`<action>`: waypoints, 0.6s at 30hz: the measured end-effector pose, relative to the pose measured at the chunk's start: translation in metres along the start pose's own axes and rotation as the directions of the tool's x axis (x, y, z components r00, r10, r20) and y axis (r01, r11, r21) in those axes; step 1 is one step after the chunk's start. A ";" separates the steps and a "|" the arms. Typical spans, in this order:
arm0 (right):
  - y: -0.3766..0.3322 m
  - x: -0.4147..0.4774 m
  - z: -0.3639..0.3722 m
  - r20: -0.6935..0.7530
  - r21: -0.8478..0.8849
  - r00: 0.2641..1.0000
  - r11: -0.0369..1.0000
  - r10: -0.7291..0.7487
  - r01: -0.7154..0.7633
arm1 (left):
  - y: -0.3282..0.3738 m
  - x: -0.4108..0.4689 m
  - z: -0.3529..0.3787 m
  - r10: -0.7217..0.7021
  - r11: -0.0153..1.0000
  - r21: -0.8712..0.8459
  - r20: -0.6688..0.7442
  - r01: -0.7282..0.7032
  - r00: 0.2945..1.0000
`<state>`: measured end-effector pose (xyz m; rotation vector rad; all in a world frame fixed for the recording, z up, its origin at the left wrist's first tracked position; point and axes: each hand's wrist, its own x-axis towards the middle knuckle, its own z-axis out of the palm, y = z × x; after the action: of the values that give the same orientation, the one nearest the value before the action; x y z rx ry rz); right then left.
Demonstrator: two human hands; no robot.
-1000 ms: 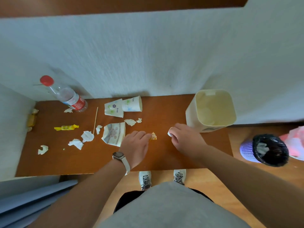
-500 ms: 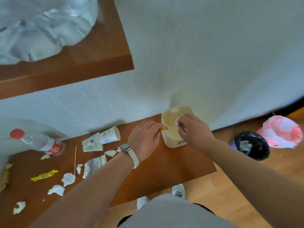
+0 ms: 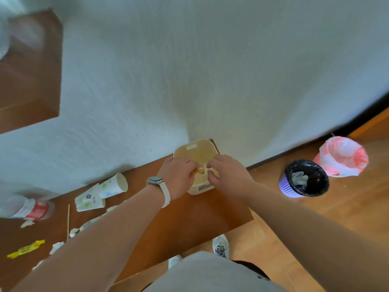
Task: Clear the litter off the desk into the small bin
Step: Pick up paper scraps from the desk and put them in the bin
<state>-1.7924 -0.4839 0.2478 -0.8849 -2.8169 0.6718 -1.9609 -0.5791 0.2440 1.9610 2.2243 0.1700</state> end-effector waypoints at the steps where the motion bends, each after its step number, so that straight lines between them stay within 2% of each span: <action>1: 0.002 0.000 -0.001 0.002 -0.003 1.000 1.000 -0.015 0.015 | 0.002 -0.002 0.002 -0.015 1.000 -0.015 -0.004 0.015 1.000; 5: 0.006 0.005 -0.006 0.024 -0.040 0.992 0.992 -0.121 0.122 | 0.005 -0.014 0.001 -0.079 0.996 -0.047 -0.023 0.078 0.997; 10: -0.003 0.019 -0.009 0.144 -0.097 0.950 0.952 -0.276 0.291 | 0.002 -0.046 -0.001 -0.213 0.975 -0.077 -0.079 0.207 0.974; 14: -0.020 0.029 -0.008 0.183 -0.059 0.881 0.890 -0.435 0.452 | -0.006 -0.087 -0.001 -0.295 0.955 -0.042 -0.105 0.292 0.950; 18: -0.044 0.039 0.004 0.232 -0.040 0.755 0.770 -0.613 0.637 | -0.005 -0.126 0.001 -0.466 0.884 -0.013 -0.120 0.468 0.877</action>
<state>-1.8486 -0.4954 0.2626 0.1784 -3.0659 0.5103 -1.9500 -0.7051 0.2483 1.3878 2.7058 0.2070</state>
